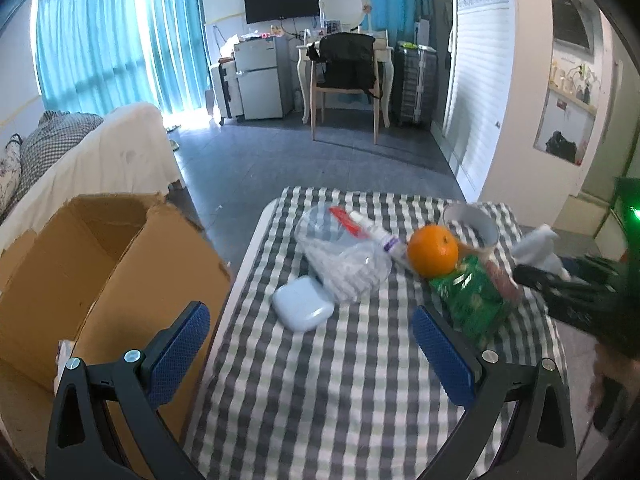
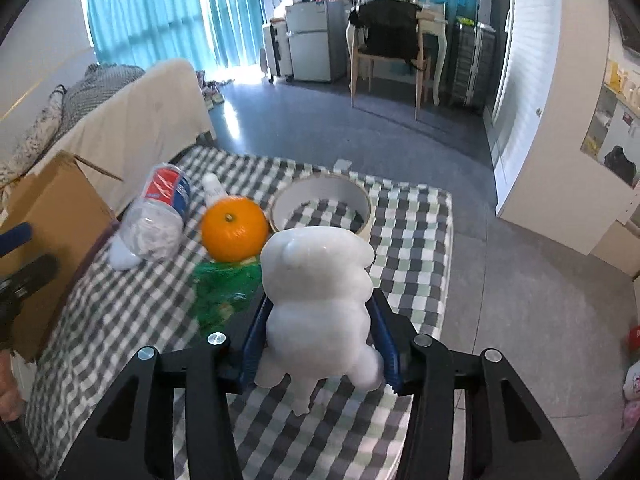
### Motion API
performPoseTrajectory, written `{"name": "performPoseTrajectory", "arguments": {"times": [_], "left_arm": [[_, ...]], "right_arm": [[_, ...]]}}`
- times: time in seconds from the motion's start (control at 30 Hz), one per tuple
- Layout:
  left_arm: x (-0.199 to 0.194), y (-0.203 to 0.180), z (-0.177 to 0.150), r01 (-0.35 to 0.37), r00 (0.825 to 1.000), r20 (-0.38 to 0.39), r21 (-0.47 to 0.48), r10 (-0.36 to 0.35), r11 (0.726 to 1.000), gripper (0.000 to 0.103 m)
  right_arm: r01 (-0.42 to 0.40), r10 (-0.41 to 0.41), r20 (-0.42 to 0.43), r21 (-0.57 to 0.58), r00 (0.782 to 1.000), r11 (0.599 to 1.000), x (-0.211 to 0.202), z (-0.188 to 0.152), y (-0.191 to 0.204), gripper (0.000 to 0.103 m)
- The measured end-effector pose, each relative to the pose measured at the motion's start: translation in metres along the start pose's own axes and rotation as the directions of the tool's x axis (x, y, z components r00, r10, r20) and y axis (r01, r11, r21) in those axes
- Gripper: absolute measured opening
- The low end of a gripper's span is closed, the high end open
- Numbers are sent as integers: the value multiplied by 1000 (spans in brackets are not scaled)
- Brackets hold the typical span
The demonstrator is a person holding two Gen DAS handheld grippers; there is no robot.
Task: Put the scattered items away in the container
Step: 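Grasp the clear cotton-swab jar with the left tool while the right tool holds the bear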
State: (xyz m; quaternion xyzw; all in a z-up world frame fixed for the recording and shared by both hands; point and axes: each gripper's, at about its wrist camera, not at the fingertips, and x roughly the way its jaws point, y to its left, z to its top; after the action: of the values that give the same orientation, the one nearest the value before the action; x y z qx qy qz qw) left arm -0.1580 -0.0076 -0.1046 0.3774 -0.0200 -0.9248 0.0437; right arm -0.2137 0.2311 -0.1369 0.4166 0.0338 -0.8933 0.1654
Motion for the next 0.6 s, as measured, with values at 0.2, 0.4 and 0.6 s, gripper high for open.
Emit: {"name": "performPoseTrajectory", "arguments": {"times": [0.2, 0.4, 0.6], "left_arm": [[22, -15, 17, -68, 998, 10, -47, 69, 997, 103], [62, -23, 30, -107, 994, -29, -116, 105, 987, 103], [104, -37, 39, -199, 978, -86, -121, 190, 973, 103]], "right_arm": [[-8, 7, 71, 18, 997, 1000, -40, 2, 3, 48], [15, -20, 117, 38, 993, 999, -69, 0, -1, 48], [13, -20, 122, 53, 992, 999, -80, -1, -4, 48]]}}
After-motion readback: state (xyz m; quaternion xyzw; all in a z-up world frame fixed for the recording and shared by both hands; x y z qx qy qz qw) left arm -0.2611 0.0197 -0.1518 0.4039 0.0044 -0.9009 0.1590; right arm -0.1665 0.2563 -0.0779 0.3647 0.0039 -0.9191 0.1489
